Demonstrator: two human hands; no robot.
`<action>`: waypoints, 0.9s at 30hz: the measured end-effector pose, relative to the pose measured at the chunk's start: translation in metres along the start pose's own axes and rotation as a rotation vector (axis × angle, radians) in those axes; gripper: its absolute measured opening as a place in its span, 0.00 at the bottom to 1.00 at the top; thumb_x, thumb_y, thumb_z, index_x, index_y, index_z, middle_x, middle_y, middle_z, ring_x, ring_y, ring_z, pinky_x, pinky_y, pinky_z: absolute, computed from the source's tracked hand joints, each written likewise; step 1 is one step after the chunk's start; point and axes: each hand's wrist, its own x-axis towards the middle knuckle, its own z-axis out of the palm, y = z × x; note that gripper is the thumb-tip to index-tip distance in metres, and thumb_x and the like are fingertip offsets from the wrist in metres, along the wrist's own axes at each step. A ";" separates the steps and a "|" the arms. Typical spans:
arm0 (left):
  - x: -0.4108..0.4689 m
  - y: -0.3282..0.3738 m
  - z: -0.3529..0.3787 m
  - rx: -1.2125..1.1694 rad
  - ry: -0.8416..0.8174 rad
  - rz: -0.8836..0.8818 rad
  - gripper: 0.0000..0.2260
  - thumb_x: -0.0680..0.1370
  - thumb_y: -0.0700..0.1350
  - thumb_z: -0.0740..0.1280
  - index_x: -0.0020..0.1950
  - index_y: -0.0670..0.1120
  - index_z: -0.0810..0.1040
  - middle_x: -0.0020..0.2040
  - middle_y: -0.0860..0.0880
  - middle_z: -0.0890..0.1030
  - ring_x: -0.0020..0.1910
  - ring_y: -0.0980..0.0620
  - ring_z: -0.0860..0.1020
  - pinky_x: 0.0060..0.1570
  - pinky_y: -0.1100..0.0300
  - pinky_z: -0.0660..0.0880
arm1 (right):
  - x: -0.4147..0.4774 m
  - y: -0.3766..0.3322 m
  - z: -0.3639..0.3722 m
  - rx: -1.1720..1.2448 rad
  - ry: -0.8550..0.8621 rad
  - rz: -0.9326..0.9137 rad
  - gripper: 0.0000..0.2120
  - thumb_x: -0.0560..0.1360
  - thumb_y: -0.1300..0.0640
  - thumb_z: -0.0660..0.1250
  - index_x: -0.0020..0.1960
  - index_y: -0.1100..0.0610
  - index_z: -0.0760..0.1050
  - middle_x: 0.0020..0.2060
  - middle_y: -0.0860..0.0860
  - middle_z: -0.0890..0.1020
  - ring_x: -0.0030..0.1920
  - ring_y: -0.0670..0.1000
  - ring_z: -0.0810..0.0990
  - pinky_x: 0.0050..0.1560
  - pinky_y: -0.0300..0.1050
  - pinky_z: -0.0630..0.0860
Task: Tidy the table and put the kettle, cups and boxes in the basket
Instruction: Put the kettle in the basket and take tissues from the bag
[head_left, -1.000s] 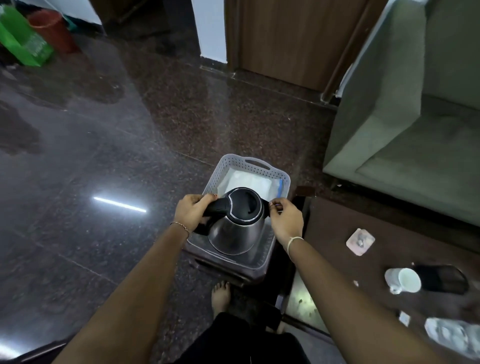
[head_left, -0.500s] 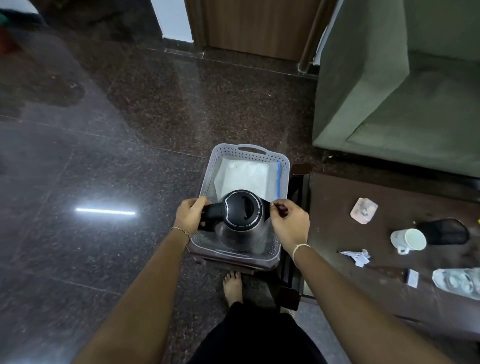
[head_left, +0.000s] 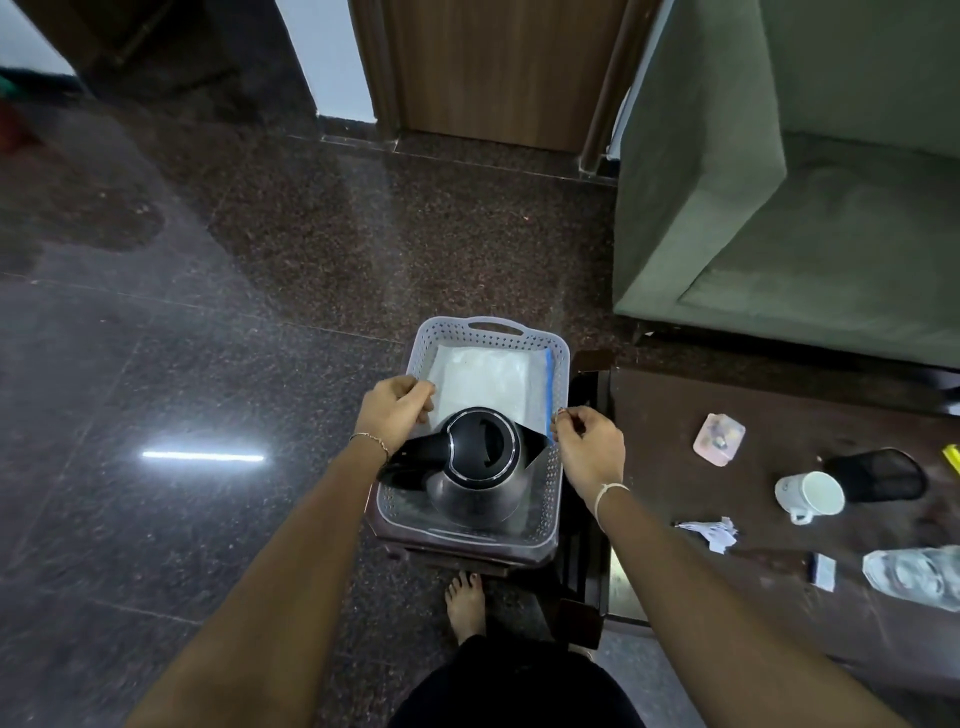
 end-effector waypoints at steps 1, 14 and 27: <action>0.006 0.009 0.004 0.038 0.019 0.028 0.10 0.71 0.47 0.66 0.31 0.47 0.79 0.26 0.53 0.80 0.27 0.59 0.77 0.38 0.60 0.75 | 0.006 -0.001 -0.002 -0.003 0.001 0.005 0.09 0.76 0.53 0.63 0.49 0.54 0.81 0.39 0.49 0.84 0.40 0.50 0.81 0.40 0.41 0.72; 0.034 0.098 0.137 0.163 -0.030 -0.110 0.10 0.74 0.48 0.63 0.34 0.46 0.71 0.33 0.47 0.75 0.40 0.43 0.76 0.35 0.57 0.67 | 0.087 0.012 -0.013 -0.093 -0.162 0.026 0.09 0.74 0.59 0.64 0.53 0.54 0.78 0.46 0.50 0.84 0.47 0.51 0.81 0.46 0.40 0.72; 0.071 0.040 0.231 0.198 0.135 -0.463 0.16 0.76 0.40 0.63 0.63 0.44 0.75 0.63 0.39 0.75 0.61 0.38 0.75 0.62 0.52 0.73 | 0.142 0.053 0.012 0.043 -0.361 0.062 0.14 0.74 0.58 0.69 0.58 0.56 0.74 0.46 0.50 0.79 0.50 0.55 0.81 0.54 0.50 0.78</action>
